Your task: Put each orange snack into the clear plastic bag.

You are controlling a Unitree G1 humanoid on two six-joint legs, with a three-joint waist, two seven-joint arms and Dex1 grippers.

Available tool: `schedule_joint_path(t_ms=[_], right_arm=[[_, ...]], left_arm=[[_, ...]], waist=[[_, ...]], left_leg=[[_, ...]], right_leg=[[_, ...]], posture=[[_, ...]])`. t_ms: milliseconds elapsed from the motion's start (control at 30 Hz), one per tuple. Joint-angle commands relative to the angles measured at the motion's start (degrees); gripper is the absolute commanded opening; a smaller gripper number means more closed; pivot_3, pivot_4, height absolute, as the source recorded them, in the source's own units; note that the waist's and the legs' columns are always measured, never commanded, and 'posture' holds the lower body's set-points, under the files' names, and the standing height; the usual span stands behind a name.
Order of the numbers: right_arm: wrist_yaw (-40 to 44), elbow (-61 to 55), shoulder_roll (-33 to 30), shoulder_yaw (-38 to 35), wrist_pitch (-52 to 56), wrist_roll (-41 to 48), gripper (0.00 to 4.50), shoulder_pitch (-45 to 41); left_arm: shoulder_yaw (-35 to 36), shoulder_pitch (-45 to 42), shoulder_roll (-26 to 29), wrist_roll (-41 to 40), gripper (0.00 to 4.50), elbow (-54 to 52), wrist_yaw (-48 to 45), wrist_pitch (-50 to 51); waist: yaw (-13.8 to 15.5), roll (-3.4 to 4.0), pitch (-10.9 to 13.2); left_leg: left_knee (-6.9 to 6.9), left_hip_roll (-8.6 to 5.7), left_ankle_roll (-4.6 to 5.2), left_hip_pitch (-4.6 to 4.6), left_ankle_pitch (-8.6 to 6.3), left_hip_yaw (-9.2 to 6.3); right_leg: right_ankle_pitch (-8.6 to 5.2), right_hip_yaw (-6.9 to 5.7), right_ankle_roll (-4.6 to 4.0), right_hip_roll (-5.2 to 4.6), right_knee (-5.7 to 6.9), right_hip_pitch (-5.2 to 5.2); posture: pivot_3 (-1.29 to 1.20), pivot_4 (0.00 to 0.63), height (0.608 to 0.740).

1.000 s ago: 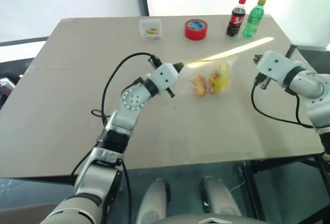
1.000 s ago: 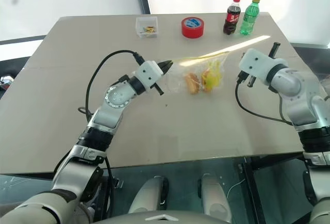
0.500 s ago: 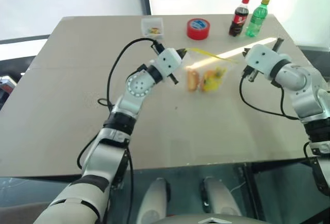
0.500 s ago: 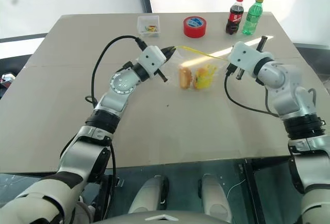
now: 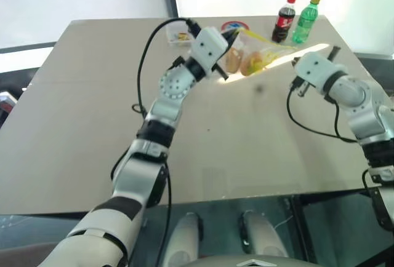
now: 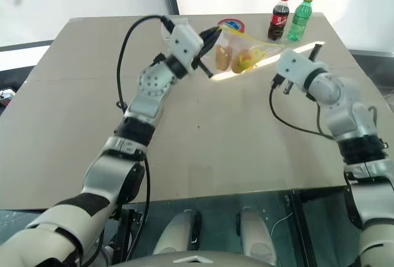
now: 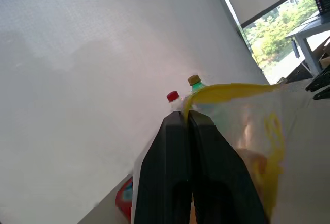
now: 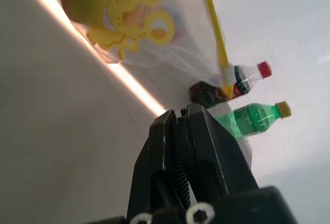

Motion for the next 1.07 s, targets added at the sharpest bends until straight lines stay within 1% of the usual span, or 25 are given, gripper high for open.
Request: schedule_joint_path(t_ms=[33,133,200,233,267,300,333,367,433,533,600,733,767,833,900,1067], right_arm=[[3.49,-13.06,1.27,-5.78,9.11,6.44,0.25,6.20],[6.81,-22.81,4.78,-9.04,19.12,14.20,0.25,13.87],[8.65,-27.57,6.63,-10.99,23.45,19.49,0.76,18.55],[9.75,-29.22,7.11,-11.88,25.03,21.98,1.00,20.52],[10.52,-30.53,7.49,-12.73,26.85,24.26,1.47,22.19],[11.46,-31.48,7.81,-13.89,28.46,26.90,1.89,24.18],[12.01,-32.01,7.72,-15.11,29.29,28.71,2.40,26.19],[12.29,-32.41,7.53,-16.29,29.82,30.23,2.85,27.80],[13.42,-33.07,7.63,-19.69,31.10,35.22,3.71,30.18],[17.67,-33.07,6.65,-26.61,30.17,42.71,3.71,34.75],[20.56,-33.47,5.26,-30.17,29.92,46.77,3.71,37.53],[25.70,-32.96,1.15,-35.44,29.04,51.30,3.71,43.14],[26.50,-32.37,0.39,-36.16,28.52,51.97,3.71,44.13],[28.36,-29.81,-0.90,-37.49,26.69,52.81,3.71,45.35],[29.31,-27.81,-1.78,-38.06,25.17,53.29,3.71,45.60],[31.03,-24.48,-2.93,-37.44,21.69,53.96,3.71,44.97]], left_arm=[[-2.58,10.33,4.99,-3.41,0.00,-15.33,-7.58,8.98],[-3.33,18.88,9.57,-5.43,0.00,-22.89,-11.93,14.83],[-3.42,22.61,11.97,-6.31,0.64,-24.76,-14.45,16.53],[-3.61,23.99,12.99,-6.69,0.84,-25.19,-15.77,17.19],[-3.84,25.08,13.87,-6.86,1.34,-25.50,-16.86,17.36],[-3.71,26.09,14.35,-7.12,1.70,-25.83,-17.17,18.18],[-2.74,26.88,14.27,-7.06,2.21,-25.93,-15.89,18.90],[-1.63,27.62,14.23,-7.40,2.62,-26.38,-14.81,19.98],[1.01,29.69,14.65,-10.33,3.45,-28.95,-14.23,23.78],[7.12,35.96,15.72,-19.58,3.45,-37.05,-13.45,34.60],[10.44,39.65,17.20,-24.36,3.45,-41.55,-13.56,39.99],[18.22,45.76,21.23,-32.83,3.45,-45.38,-14.86,47.72],[19.55,46.84,21.76,-33.99,3.45,-45.34,-14.95,48.44],[21.05,48.65,23.22,-33.81,3.45,-44.67,-15.37,48.52],[22.11,49.27,23.58,-34.55,3.45,-44.73,-14.78,49.54],[21.92,49.76,23.85,-33.37,3.45,-46.15,-13.65,49.07]], waist=[[-0.14,0.01,-0.01],[0.07,0.01,0.00],[0.47,0.00,0.01],[0.52,0.01,0.01],[0.52,0.01,0.01],[0.49,0.01,0.01],[0.48,0.01,0.01],[0.48,0.01,0.01],[0.36,0.01,0.01],[0.08,0.02,-0.01],[0.03,0.03,-0.01],[0.12,0.03,-0.01],[0.15,0.03,-0.01],[0.16,0.02,-0.01],[0.13,0.01,0.00],[0.15,0.00,0.00]], left_leg=[[-0.04,0.03,0.00,0.04,0.00,0.01],[-0.01,0.05,0.00,0.07,0.00,-0.09],[0.22,0.04,0.01,0.05,0.00,-0.13],[0.36,0.06,0.01,0.08,0.00,-0.18],[0.49,0.07,0.01,0.20,0.00,-0.17],[0.58,0.07,0.01,0.25,0.00,-0.16],[0.69,0.07,0.02,0.28,0.00,-0.11],[0.71,0.07,0.02,0.28,0.01,-0.05],[0.76,0.07,0.04,0.27,0.02,-0.02],[0.75,0.15,0.04,0.30,0.02,-0.02],[0.65,0.27,0.04,0.35,0.02,0.00],[0.46,0.31,0.03,0.19,0.00,-0.04],[0.45,0.31,0.03,0.18,0.00,-0.04],[0.48,0.31,0.03,0.19,0.00,-0.02],[0.62,0.31,0.03,0.23,0.00,0.02],[0.65,0.31,0.01,0.20,-0.01,0.10]], right_leg=[[-0.02,0.01,-0.03,0.00,0.04,0.00],[-0.03,-0.08,-0.05,0.02,0.17,0.01],[-0.03,-0.12,-0.04,0.03,0.25,0.06],[-0.04,-0.16,-0.04,0.05,0.25,0.16],[-0.24,-0.17,-0.12,0.06,0.25,0.34],[-0.29,-0.16,-0.05,0.05,0.24,0.47],[-0.29,-0.12,-0.05,0.04,0.24,0.51],[-0.29,-0.09,-0.05,0.01,0.22,0.54],[-0.28,-0.07,-0.05,-0.02,0.24,0.53],[-0.24,-0.07,-0.06,0.04,0.29,0.50],[-0.26,-0.08,-0.07,0.14,0.27,0.51],[-0.31,-0.13,-0.14,0.22,0.23,0.30],[-0.32,-0.13,-0.14,0.21,0.22,0.29],[-0.32,-0.13,-0.14,0.21,0.16,0.30],[-0.32,-0.11,-0.14,0.18,0.16,0.36],[-0.32,-0.08,-0.14,0.08,0.07,0.35]], posture=[[0.00,0.150,0.740],[0.00,0.150,0.740],[0.00,0.150,0.740],[0.00,0.150,0.740],[0.00,0.150,0.740],[0.00,0.150,0.740],[0.00,0.150,0.740],[0.00,0.150,0.740],[0.00,0.150,0.740],[0.00,0.150,0.740],[0.00,0.150,0.740],[0.00,0.150,0.740],[0.00,0.150,0.740],[0.00,0.150,0.740],[0.00,0.150,0.740],[0.00,0.150,0.740]])
